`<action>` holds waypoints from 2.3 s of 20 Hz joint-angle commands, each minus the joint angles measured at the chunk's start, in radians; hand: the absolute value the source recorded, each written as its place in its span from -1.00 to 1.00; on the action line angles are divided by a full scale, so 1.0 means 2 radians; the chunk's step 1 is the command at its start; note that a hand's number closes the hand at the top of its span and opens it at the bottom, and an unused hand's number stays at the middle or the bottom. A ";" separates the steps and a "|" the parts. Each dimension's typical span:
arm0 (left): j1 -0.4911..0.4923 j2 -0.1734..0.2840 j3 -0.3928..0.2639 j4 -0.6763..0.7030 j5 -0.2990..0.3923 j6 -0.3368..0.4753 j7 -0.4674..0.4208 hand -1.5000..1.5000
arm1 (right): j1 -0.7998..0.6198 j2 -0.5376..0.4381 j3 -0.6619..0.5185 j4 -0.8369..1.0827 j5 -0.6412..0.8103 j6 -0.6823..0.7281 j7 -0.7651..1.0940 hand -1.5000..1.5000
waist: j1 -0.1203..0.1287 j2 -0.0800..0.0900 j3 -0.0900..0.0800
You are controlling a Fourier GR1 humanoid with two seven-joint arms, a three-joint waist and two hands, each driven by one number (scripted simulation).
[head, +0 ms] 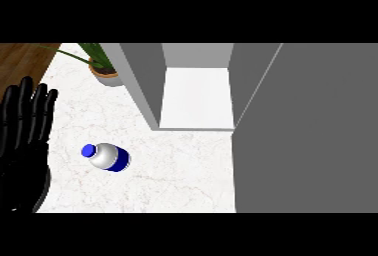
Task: Pick up the bottled water, place it into the cabinet and close the cabinet
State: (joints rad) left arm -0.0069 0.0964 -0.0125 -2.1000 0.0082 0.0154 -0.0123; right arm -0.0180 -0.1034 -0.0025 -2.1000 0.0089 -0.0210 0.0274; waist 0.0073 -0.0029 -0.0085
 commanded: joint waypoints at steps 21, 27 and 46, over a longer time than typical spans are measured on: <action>0.104 0.256 0.145 0.198 0.446 -0.497 -0.021 -1.00 | 0.263 0.007 0.094 -0.221 -0.084 0.059 0.103 -1.00 | -0.006 0.000 0.004; 0.051 0.203 0.126 0.228 0.372 -0.469 -0.012 -1.00 | 0.301 0.011 0.097 -0.233 -0.092 0.073 0.082 -1.00 | -0.009 0.001 0.004; -0.050 0.125 0.150 0.446 0.104 -0.482 -0.171 -1.00 | 0.394 0.000 0.116 -0.254 -0.066 0.104 0.012 -1.00 | -0.013 0.002 0.004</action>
State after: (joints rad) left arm -0.0619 0.3522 0.2847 -1.3234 0.3112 -0.8943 -0.2313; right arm 0.7267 -0.0898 0.2328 -2.4803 -0.1056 0.1886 0.0026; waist -0.0211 0.0000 -0.0013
